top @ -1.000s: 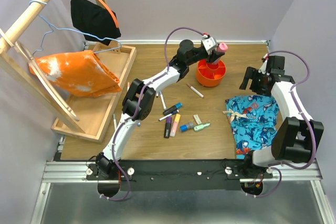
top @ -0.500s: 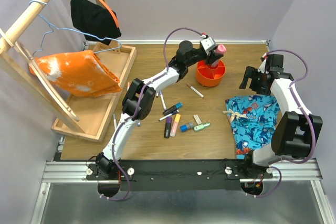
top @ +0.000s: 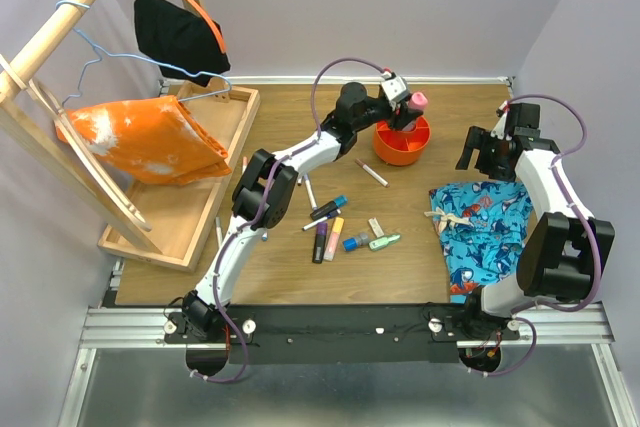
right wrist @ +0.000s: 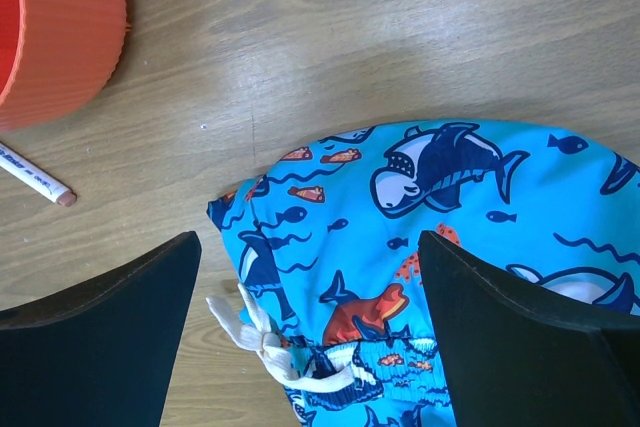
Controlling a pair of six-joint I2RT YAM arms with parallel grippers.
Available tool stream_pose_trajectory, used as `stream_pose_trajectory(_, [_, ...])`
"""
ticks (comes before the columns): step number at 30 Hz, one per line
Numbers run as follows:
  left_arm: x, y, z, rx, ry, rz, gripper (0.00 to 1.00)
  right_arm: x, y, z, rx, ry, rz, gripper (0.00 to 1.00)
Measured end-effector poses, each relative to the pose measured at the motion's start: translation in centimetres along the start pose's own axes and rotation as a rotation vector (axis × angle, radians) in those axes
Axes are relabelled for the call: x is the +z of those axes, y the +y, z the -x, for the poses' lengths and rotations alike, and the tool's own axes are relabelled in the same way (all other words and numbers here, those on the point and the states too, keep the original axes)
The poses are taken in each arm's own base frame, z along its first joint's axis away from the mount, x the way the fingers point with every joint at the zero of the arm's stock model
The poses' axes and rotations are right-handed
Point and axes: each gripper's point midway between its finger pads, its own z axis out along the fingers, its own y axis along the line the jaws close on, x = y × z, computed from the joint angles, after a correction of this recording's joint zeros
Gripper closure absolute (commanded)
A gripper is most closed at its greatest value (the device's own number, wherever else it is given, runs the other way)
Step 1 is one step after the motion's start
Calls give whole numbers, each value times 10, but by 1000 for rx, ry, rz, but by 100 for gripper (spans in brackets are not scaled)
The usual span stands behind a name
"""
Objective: Sort the stationery into containers
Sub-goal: Place the stationery in the storage box, then pick up the pen from the center of the board.
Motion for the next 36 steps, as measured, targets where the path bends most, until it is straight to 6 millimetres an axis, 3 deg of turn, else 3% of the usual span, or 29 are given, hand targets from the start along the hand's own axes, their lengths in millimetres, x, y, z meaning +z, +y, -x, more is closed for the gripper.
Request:
stream_pose_trajectory(2, [0,0,-2,9,3,-1,9,0,0,0,0,0,0,3])
stream_pose_trajectory(8, [-4,3,-6,37,12,23,3,0,0,0,-1,-2,-1,3])
stream_pose_trajectory(12, [-17,1,-5,26,46,37,4,-4,0,2,-8,-13,1,3])
stream_pose_trajectory(16, [-52,-13,31,28,77,49,3,-13,2,8,-18,-44,6,3])
stream_pose_trajectory(20, [-105,-33,108,113,85,61,7,-21,6,16,-28,-86,21,4])
stream_pose_trajectory(23, [-145,-41,148,169,137,90,14,-20,12,17,-19,-90,55,6])
stream_pose_trajectory(25, [-164,-39,152,160,213,126,19,-18,16,16,-12,-83,76,8])
stream_pose_trajectory(28, [-185,-31,129,101,391,183,22,-10,25,17,6,-54,130,11])
stream_pose_trajectory(32, [-221,-26,60,-52,711,263,27,-7,43,26,12,-46,200,11])
stream_pose_trajectory(36, [-261,-39,-1,-224,978,319,36,-12,69,29,-35,-53,250,11])
